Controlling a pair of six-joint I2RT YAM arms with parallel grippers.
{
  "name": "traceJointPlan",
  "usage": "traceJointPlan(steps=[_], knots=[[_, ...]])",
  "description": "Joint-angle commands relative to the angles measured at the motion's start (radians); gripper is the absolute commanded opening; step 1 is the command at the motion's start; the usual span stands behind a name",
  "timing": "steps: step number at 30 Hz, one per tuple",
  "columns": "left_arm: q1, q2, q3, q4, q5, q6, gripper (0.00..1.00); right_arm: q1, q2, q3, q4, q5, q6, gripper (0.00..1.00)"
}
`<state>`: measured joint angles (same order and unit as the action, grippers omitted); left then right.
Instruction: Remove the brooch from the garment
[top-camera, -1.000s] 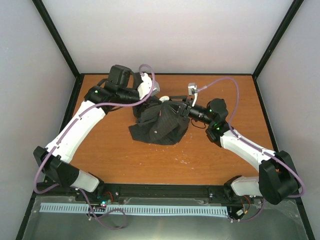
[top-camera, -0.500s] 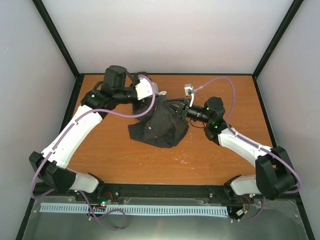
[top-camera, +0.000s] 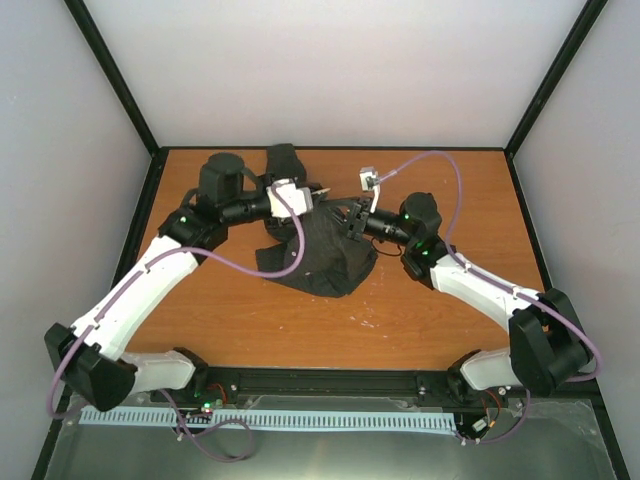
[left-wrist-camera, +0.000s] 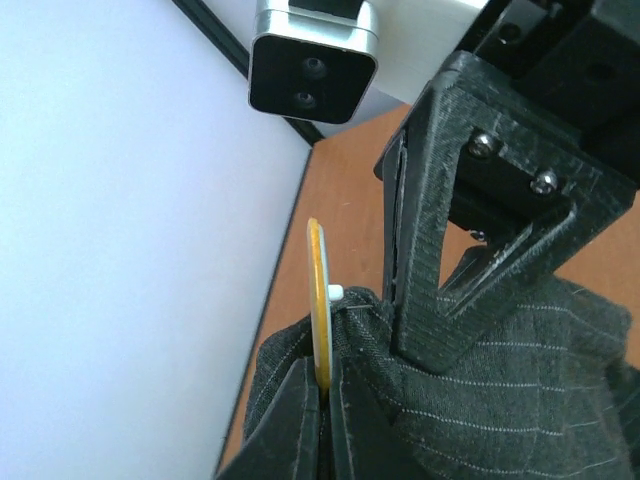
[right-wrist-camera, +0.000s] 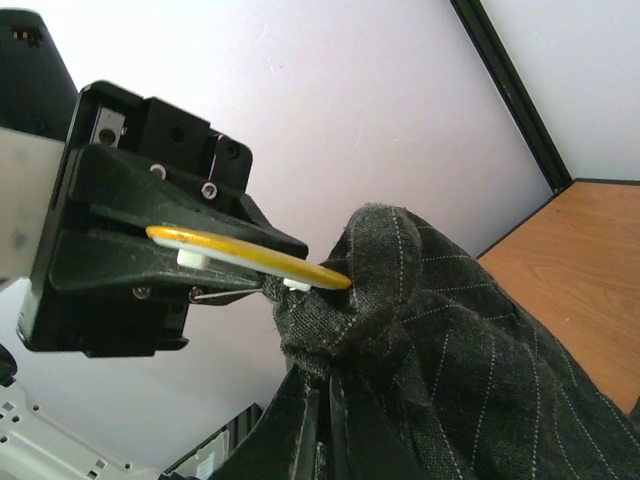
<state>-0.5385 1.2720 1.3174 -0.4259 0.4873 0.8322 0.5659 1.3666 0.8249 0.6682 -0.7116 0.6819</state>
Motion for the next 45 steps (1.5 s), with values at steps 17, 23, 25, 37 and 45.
traceJointPlan(steps=[17, 23, 25, 37, 45], knots=[[-0.019, -0.122, -0.285, 0.551, -0.268, 0.17, 0.01, 0.066, -0.04, 0.006, -0.033, 0.008, -0.049, 0.03], [-0.019, -0.132, -0.336, 0.6, -0.272, 0.226, 0.01, 0.066, -0.051, -0.001, -0.035, 0.018, -0.051, 0.03], [-0.02, -0.13, -0.32, 0.573, -0.27, 0.186, 0.01, 0.066, -0.05, -0.003, -0.038, 0.024, -0.051, 0.04], [-0.018, 0.023, 0.189, -0.154, 0.092, -0.372, 0.01, -0.032, -0.191, 0.034, -0.153, 0.014, -0.178, 0.59], [-0.018, 0.02, 0.255, -0.235, 0.399, -0.64, 0.01, -0.038, -0.266, 0.051, -0.053, -0.116, -0.17, 0.66]])
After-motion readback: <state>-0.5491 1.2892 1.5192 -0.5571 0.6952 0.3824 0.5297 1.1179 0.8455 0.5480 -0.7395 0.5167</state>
